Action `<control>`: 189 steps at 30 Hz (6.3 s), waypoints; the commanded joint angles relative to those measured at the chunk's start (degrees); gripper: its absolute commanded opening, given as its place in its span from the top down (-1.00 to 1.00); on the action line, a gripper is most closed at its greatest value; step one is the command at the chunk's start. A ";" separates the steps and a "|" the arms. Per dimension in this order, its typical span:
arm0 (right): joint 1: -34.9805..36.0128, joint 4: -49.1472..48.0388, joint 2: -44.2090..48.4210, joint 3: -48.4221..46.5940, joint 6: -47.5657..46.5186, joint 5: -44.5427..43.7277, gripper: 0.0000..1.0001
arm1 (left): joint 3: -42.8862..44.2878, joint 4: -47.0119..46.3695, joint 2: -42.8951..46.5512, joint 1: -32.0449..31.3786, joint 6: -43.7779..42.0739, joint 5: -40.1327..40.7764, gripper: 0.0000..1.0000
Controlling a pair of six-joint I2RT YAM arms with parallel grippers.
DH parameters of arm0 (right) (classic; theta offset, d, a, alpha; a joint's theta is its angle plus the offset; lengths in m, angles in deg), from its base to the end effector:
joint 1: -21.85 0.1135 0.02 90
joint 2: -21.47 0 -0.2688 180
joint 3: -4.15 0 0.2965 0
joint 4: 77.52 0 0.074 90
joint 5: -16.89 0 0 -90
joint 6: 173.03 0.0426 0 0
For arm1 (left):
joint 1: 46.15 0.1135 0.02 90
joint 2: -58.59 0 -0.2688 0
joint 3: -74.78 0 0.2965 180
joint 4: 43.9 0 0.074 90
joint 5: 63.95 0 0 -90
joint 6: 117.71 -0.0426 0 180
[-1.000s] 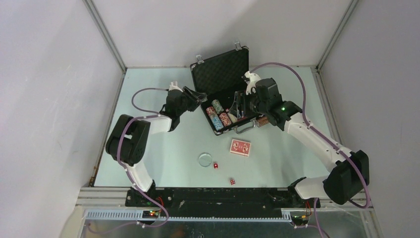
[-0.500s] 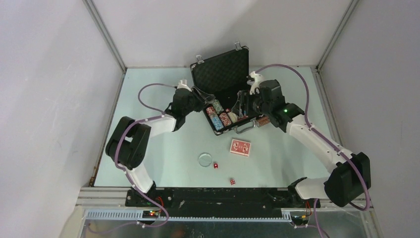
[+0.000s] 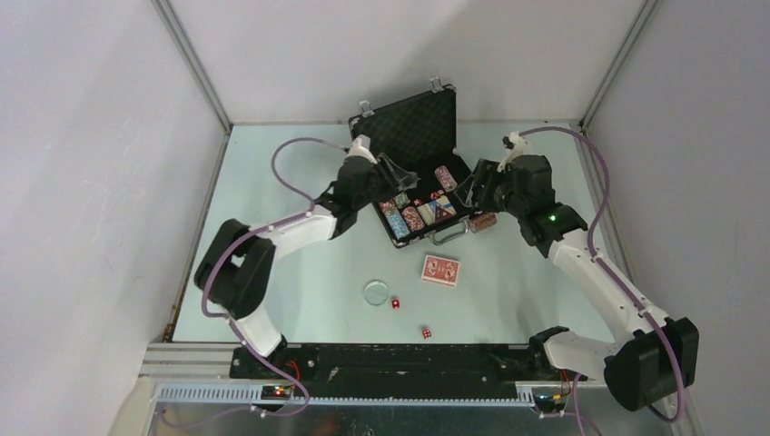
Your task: Pack up texas hold em set
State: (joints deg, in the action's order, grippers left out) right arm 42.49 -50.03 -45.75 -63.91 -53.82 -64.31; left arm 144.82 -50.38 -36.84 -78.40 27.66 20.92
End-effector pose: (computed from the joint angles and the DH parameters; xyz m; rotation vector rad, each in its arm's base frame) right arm 0.2936 0.1175 0.3136 0.0575 2.1022 0.6928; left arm 0.3561 -0.2292 0.2162 -0.3486 2.0336 -1.0866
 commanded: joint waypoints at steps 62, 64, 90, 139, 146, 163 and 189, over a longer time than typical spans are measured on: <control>-3.43 0.48 -3.81 0.70 -1.90 -10.74 -0.25 | 2.81 3.32 2.39 -2.98 -8.44 10.13 -0.40; -3.45 0.84 -7.31 -1.13 -3.21 -9.64 -0.23 | 0.11 6.09 6.52 -1.48 -11.51 9.31 -0.41; 19.80 -12.99 -17.62 0.00 -4.94 -29.59 -0.98 | -34.05 2.50 42.41 8.61 -32.43 7.06 -0.57; -2.36 -10.19 -9.59 0.01 -6.38 -3.66 -0.69 | 5.89 14.18 -15.21 12.69 -7.08 3.79 0.51; 1.03 -7.94 -10.39 0.04 -7.17 -4.83 -0.66 | 10.83 21.09 -17.31 16.17 -13.73 -0.16 0.78; 1.09 -3.83 -18.33 -6.18 -7.14 -5.67 -0.68 | 17.54 38.41 -16.89 27.87 -31.26 -1.45 1.00; -3.90 0.06 -55.91 -36.00 -4.59 2.87 0.08 | 9.28 28.42 -9.30 29.03 -25.66 -8.71 0.37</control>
State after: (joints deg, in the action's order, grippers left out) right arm 37.68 -50.71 -100.59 -97.72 -57.58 -60.49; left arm 154.48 -21.00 -48.43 -50.16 1.02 12.22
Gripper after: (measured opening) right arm 0.476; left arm 0.310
